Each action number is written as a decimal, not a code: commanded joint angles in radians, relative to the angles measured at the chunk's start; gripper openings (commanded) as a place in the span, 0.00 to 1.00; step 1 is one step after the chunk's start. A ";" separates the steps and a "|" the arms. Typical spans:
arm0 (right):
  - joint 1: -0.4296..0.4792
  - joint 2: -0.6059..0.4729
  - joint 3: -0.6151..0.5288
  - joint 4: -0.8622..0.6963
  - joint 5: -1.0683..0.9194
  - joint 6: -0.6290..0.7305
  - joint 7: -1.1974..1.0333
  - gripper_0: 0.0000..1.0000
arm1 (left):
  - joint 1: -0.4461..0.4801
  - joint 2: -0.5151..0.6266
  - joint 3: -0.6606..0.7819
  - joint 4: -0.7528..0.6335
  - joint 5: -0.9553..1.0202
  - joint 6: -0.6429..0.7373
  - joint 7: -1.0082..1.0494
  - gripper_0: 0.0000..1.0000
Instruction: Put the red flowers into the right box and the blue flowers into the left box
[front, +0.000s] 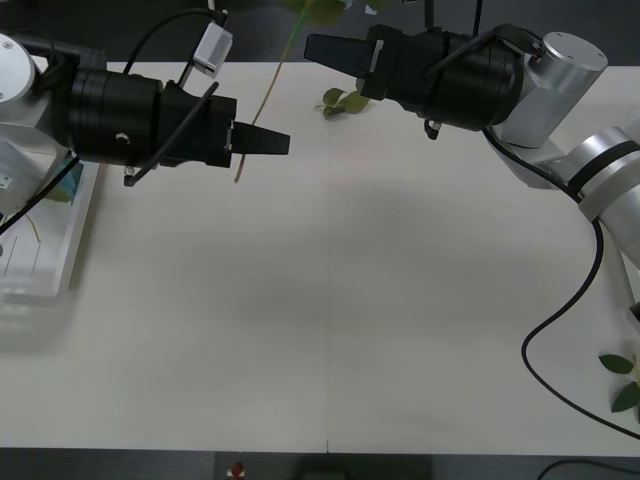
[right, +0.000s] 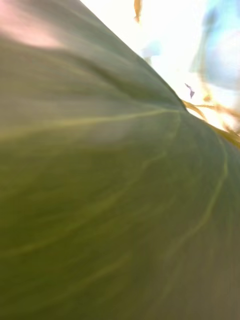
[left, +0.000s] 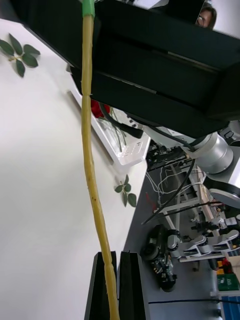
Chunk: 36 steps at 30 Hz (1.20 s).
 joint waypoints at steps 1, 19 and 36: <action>-0.027 -0.032 0.000 -0.013 0.005 0.012 0.017 0.96 | 0.027 0.073 0.124 -0.033 -0.007 0.062 -0.019 0.00; -0.027 -0.253 0.191 -0.147 0.007 0.041 0.017 0.97 | 0.133 0.162 0.783 -0.031 -0.442 0.545 -0.079 0.00; -0.028 -0.460 0.352 -0.299 0.131 0.035 0.017 0.96 | 0.358 0.324 0.930 -0.026 -0.837 0.388 -0.255 0.00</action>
